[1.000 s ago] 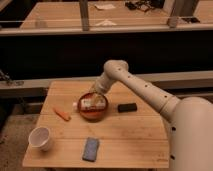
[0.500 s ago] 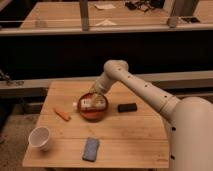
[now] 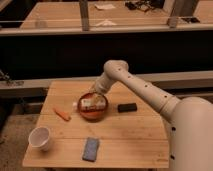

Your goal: Place the bottle in the ceramic bowl

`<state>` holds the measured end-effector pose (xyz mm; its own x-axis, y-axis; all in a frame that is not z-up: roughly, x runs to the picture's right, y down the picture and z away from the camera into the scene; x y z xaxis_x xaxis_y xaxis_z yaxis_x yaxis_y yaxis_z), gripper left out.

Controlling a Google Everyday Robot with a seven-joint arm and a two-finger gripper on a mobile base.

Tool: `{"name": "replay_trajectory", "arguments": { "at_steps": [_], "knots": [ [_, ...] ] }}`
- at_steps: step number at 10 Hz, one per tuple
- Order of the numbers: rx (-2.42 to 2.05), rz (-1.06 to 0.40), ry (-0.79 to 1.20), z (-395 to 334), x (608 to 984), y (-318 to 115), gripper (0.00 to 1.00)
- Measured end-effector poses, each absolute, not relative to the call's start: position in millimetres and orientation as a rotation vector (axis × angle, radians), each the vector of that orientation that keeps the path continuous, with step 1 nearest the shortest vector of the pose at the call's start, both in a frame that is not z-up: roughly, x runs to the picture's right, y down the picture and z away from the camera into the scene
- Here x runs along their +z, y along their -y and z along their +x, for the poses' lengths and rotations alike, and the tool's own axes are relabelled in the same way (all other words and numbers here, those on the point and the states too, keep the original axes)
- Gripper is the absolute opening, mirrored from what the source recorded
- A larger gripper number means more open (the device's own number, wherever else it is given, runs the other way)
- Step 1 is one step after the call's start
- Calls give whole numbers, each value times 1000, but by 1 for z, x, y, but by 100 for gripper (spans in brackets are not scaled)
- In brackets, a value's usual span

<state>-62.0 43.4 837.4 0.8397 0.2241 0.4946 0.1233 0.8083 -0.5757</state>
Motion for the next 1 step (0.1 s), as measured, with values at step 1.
{"name": "replay_trajectory", "arguments": {
  "at_steps": [1],
  "knots": [
    [57, -636, 581, -62, 837, -43, 61]
  ]
}}
